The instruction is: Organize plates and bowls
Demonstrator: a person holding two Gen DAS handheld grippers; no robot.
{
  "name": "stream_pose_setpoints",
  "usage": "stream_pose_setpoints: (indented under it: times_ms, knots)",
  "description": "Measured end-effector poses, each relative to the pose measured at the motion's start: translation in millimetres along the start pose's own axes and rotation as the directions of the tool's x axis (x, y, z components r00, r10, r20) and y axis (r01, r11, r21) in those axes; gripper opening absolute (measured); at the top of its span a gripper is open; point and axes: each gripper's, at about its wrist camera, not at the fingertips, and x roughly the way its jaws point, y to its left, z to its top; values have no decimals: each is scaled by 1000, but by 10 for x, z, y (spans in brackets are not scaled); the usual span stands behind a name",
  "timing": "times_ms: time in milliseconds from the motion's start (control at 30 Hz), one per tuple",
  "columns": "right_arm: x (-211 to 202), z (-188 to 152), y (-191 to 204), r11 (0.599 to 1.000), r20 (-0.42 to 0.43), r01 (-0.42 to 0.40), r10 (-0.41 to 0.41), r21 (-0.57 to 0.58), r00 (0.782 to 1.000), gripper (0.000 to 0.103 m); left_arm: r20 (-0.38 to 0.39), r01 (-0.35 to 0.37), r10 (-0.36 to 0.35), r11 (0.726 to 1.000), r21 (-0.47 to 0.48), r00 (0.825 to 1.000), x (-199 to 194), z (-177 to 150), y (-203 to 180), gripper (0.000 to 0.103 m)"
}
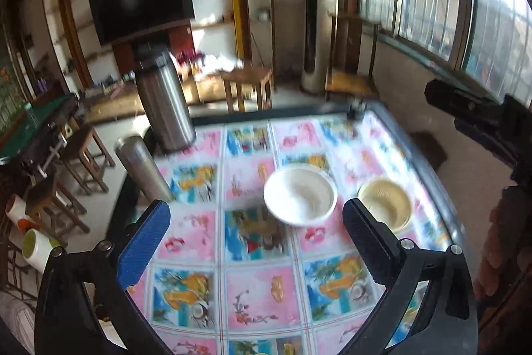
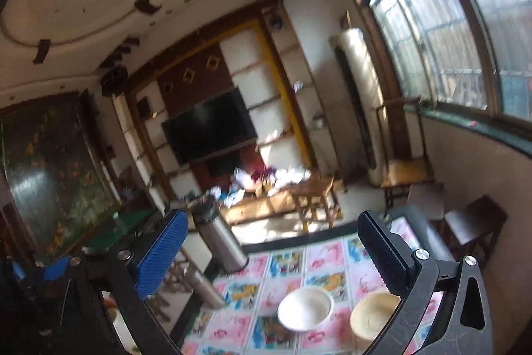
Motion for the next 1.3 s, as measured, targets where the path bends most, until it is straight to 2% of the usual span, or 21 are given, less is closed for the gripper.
stream_pose_setpoints:
  times_ms: [67,100,167,200,267,367,467,600,767,833,867,900,933,1000,1033,1067,1133,1167,1200,1300]
  knots:
    - [653,-467,-292,999,-132,19,-15,29,991,103,-139,-6,5,1000,-10,990,767,-224,-41,103]
    - [951,-706,-458,998,-200,36,-25,51,980,102,-190,-1,-5,1000,-29,982,1029,-275,-63,103]
    - [1438,-1146,-834,990,-331,64,-20,123,943,102,-259,20,-44,995,-95,965,1453,-332,-14,103]
    - [1622,-1337,-1036,981,-383,74,0,179,924,101,-273,35,-67,992,-119,960,1581,-322,3,103]
    - [1890,-1614,-1331,961,-438,80,47,266,898,100,-283,64,-108,985,-159,953,1752,-298,35,103]
    - [2131,-1870,-1541,948,-490,122,40,294,871,99,-292,115,-172,972,-203,941,1920,-202,40,103]
    - [2316,-1899,-1610,939,-519,143,42,313,854,99,-287,151,-224,955,-257,931,2015,-110,91,103]
    - [2486,-1868,-1580,931,-529,143,62,337,846,97,-273,196,-282,932,-305,920,2118,-57,131,103]
    - [2629,-1940,-1589,916,-539,131,103,378,836,92,-247,271,-366,898,-347,897,2220,-101,152,103]
    - [2662,-1969,-1584,908,-529,101,144,406,836,89,-265,285,-396,883,-373,879,2296,-115,152,103]
    - [2677,-1985,-1589,907,-529,102,144,409,836,89,-262,316,-431,867,-386,863,2313,-110,145,103]
    - [2697,-1990,-1583,910,-536,112,133,399,834,88,-245,341,-456,853,-395,856,2309,-108,146,103]
    - [2717,-2002,-1583,911,-544,117,130,396,829,84,-241,334,-446,857,-392,862,2310,-105,133,103]
    - [2724,-2030,-1606,898,-539,116,148,425,829,80,-262,283,-384,892,-351,885,2354,-104,81,103]
    - [2731,-2041,-1606,898,-541,119,146,424,828,80,-275,277,-378,898,-342,884,2394,-119,62,103]
    - [2744,-2050,-1600,901,-546,118,145,418,825,80,-285,288,-396,890,-355,873,2440,-139,60,103]
    - [2766,-2077,-1601,898,-548,121,148,424,823,72,-282,325,-453,856,-402,846,2504,-174,89,103]
    - [2766,-2087,-1610,894,-546,125,148,430,824,70,-278,336,-469,846,-413,838,2525,-180,101,103]
    - [2767,-2094,-1616,892,-542,125,149,435,827,68,-278,333,-467,846,-415,840,2529,-183,113,103]
    - [2795,-2119,-1639,889,-545,134,144,438,826,58,-265,306,-439,853,-423,858,2544,-194,166,103]
